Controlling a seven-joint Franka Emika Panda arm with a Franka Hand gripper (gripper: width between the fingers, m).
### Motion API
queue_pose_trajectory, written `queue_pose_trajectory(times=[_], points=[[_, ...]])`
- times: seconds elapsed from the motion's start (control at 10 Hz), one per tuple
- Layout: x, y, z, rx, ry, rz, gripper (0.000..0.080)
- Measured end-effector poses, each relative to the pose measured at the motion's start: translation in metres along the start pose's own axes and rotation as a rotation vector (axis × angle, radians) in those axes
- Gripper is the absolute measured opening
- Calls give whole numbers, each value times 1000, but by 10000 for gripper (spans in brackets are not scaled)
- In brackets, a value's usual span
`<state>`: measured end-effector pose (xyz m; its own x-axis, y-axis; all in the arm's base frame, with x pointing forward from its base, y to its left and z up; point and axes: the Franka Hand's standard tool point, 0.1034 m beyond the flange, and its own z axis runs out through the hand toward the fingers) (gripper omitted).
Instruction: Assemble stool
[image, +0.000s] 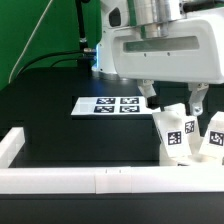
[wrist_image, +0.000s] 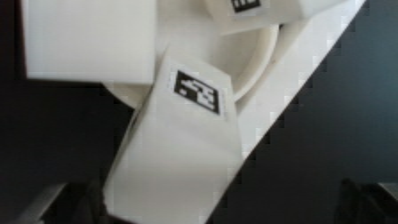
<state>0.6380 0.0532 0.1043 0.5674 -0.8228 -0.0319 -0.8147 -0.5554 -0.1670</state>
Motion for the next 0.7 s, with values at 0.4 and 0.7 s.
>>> queue_pose_trajectory(times=[0.4, 0.7], points=[[-3, 0, 2, -6, -5, 6, 648], [-6, 0, -1, -1, -10, 217, 648]])
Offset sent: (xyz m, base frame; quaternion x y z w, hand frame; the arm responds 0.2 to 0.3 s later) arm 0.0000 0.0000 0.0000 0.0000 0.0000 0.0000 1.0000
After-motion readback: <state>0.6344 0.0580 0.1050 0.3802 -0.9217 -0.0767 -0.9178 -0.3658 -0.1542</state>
